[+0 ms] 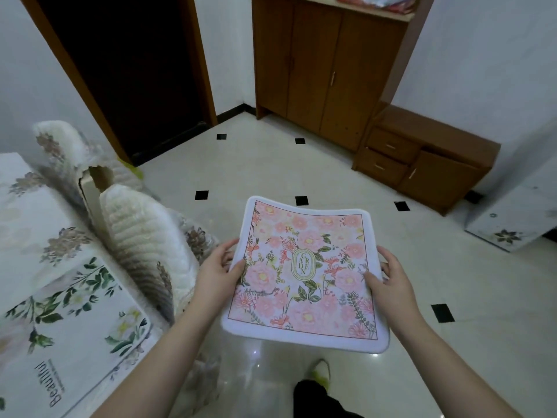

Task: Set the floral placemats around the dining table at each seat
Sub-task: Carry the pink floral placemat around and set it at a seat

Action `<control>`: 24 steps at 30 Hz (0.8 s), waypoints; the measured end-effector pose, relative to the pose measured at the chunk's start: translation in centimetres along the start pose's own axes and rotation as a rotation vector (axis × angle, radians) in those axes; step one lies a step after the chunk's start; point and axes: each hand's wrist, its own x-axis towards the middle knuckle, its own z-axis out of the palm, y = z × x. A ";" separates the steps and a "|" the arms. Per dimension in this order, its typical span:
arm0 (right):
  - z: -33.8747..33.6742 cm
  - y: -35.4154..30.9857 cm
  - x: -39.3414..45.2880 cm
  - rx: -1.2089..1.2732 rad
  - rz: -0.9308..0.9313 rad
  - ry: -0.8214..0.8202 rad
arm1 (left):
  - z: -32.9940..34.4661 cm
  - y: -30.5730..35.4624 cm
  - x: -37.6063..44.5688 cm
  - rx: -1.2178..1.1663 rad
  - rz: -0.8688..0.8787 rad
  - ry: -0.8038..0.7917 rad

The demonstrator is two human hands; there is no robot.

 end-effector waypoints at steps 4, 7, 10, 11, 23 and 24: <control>0.1 -0.1 5.3 0.021 -0.010 -0.029 | 1.9 1.7 3.8 0.000 -0.010 0.010; 0.1 -0.4 9.8 0.043 -0.014 -0.055 | 3.4 3.1 7.2 -0.008 -0.044 0.025; -0.3 -1.2 14.3 0.067 -0.018 -0.075 | 5.0 5.1 10.6 -0.048 -0.076 0.045; -0.5 -1.6 15.8 0.077 -0.019 -0.087 | 5.5 5.7 11.6 -0.069 -0.086 0.057; 2.8 -6.5 29.4 0.098 -0.102 -0.263 | 5.9 7.0 20.4 -0.181 -0.198 0.192; 3.6 -6.9 30.3 0.092 -0.113 -0.278 | 5.5 6.8 21.2 -0.174 -0.200 0.213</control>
